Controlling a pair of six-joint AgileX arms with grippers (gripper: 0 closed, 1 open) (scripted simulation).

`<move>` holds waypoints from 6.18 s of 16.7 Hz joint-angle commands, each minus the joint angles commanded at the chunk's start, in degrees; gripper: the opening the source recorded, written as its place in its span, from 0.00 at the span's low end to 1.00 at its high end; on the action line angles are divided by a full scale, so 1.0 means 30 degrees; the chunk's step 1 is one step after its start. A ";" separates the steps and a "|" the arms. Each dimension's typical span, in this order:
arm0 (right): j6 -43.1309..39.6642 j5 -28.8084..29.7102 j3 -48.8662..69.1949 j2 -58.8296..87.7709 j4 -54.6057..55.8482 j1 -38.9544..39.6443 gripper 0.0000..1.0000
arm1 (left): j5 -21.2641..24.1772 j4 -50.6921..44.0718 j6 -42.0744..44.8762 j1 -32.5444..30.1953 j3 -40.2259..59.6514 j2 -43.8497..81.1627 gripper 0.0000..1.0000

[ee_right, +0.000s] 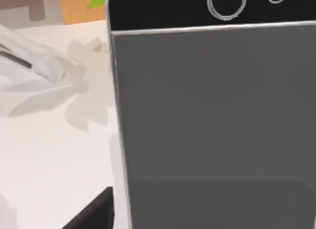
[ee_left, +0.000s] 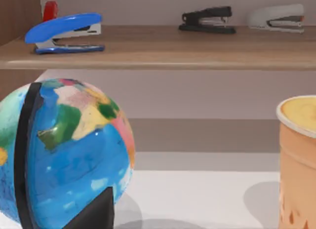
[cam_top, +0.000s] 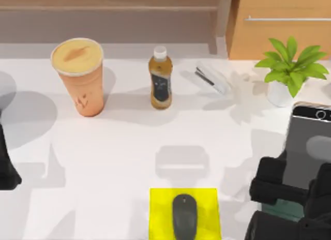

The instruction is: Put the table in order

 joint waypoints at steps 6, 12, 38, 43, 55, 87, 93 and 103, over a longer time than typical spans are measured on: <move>0.0067 -0.0024 -0.0060 -0.0020 -0.0061 0.0018 1.00 | 0.0000 0.0000 0.0000 0.0000 0.0000 0.0000 1.00; -0.3927 -0.3295 0.0092 -0.3919 0.2992 -0.2959 1.00 | 0.0000 0.0000 0.0000 0.0000 0.0000 0.0000 1.00; -2.8647 -2.1324 -1.4562 -2.3557 2.0117 -2.4169 1.00 | 0.0000 0.0000 0.0000 0.0000 0.0000 0.0000 1.00; -2.8647 -2.1324 -1.4562 -2.3557 2.0117 -2.4169 1.00 | -0.0070 0.0163 -0.0012 -0.0139 -0.0022 0.0191 1.00; -2.8647 -2.1324 -1.4562 -2.3557 2.0117 -2.4169 1.00 | -0.4210 1.1628 -0.0676 -0.7016 0.0373 1.7421 1.00; -2.8647 -2.1324 -1.4562 -2.3557 2.0117 -2.4169 1.00 | -0.6507 2.7178 -0.0645 -0.7496 1.1194 4.0294 0.92; -2.8647 -2.1324 -1.4562 -2.3557 2.0117 -2.4169 1.00 | -0.6507 2.7178 -0.0645 -0.7496 1.1194 4.0294 0.47; -2.8647 -2.1324 -1.4562 -2.3557 2.0117 -2.4169 1.00 | -0.6507 2.7178 -0.0645 -0.7496 1.1194 4.0294 0.00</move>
